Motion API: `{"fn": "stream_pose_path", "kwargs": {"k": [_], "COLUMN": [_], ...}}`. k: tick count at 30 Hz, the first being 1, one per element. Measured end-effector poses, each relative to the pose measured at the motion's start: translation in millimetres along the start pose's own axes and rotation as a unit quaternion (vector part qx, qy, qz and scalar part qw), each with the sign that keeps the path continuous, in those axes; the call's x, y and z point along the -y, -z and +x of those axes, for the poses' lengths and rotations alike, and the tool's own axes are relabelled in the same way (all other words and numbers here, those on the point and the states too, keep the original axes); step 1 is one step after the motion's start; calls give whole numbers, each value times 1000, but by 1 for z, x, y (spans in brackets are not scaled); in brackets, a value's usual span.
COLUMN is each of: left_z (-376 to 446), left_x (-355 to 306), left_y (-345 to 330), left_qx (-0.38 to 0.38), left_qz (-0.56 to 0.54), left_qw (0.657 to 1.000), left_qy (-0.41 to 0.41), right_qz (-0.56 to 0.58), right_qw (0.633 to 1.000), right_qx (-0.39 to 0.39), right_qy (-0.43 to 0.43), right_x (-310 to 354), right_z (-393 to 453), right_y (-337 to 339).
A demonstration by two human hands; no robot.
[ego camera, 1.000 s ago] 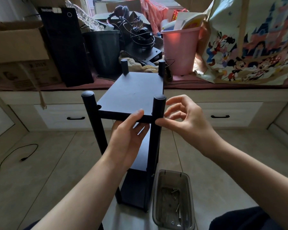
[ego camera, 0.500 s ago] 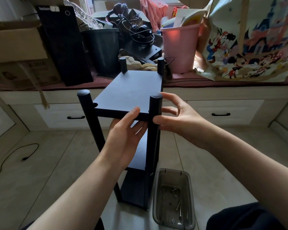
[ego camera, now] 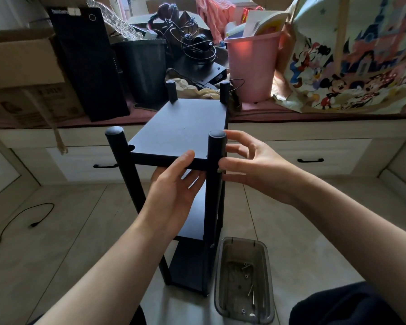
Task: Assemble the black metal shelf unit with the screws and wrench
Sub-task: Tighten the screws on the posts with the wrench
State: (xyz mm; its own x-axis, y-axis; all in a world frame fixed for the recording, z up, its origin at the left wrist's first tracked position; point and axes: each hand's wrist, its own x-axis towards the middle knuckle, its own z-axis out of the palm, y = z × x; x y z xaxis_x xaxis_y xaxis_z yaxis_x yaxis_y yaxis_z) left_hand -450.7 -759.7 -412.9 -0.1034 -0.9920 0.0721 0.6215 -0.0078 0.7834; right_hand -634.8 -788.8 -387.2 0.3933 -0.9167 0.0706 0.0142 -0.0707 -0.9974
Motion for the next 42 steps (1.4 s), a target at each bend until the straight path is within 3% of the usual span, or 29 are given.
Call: {"fn": "stream_pose_path", "kwargs": {"k": [4, 13, 19, 24, 27, 31, 35, 37, 42], "left_z": [-1, -1, -3, -4, -4, -4, -5, -5, -5], "left_x": [-1, 0, 0, -1, -2, -2, -2, -2, -1], "left_y": [0, 2, 2, 1, 0, -1, -2, -2, -3], "left_qx": [12, 33, 37, 36, 32, 33, 32, 22, 8], "left_qz": [7, 15, 20, 16, 14, 15, 14, 9, 3], "left_qw": [1000, 999, 999, 999, 999, 999, 999, 1000, 1000], "left_qy": [-1, 4, 5, 10, 9, 9, 12, 17, 18], "right_qz": [14, -108, -110, -128, -174, -246, -370, -422, -458], "right_qw": [999, 993, 993, 990, 981, 954, 895, 863, 821], "right_qx": [41, -15, -15, -63, -62, 0, 67, 79, 64], "right_qy": [-8, 44, 41, 10, -55, -172, -239, -268, -335], "right_x": [0, 2, 4, -8, -34, -90, -159, -196, -287], "right_z": [-2, -9, -14, -24, -27, -25, -13, -6, -5], "right_y": [11, 9, 11, 22, 28, 32, 32, 30, 27]}}
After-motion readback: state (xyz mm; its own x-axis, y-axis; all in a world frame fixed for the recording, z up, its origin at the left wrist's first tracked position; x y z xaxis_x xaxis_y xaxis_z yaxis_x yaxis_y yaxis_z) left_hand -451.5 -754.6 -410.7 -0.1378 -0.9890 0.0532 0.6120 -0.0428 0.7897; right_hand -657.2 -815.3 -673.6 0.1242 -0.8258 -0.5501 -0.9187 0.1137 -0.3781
